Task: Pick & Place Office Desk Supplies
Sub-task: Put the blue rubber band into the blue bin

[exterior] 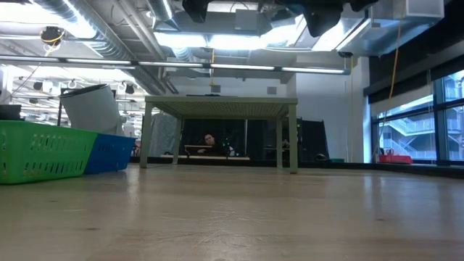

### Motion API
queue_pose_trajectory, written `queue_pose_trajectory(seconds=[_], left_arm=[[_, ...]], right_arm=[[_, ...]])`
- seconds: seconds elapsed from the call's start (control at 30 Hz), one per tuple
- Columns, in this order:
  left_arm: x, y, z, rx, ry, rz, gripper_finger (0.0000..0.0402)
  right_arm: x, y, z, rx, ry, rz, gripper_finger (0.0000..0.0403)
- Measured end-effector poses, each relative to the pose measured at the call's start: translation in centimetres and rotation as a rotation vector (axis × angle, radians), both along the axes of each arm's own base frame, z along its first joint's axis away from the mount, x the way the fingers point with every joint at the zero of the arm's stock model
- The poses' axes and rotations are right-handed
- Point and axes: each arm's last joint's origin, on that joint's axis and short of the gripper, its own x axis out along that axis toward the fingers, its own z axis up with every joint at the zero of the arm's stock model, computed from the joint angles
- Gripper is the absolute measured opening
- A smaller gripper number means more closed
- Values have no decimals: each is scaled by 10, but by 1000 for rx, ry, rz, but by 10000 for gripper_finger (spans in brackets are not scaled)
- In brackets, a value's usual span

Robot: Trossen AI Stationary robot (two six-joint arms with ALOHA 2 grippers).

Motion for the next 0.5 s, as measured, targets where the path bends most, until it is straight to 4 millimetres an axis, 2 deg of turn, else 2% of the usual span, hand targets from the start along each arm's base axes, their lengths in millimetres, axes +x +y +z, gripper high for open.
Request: queue_pose_trajectory(seconds=[0.3,0.5], left_arm=[[0,2,0,7,-4,60,2],[0,2,0,-7,-5,76,2]], right_arm=[[0,-1,-1,32,13,-16,25],[-5,-6,6,91,29,-42,94]])
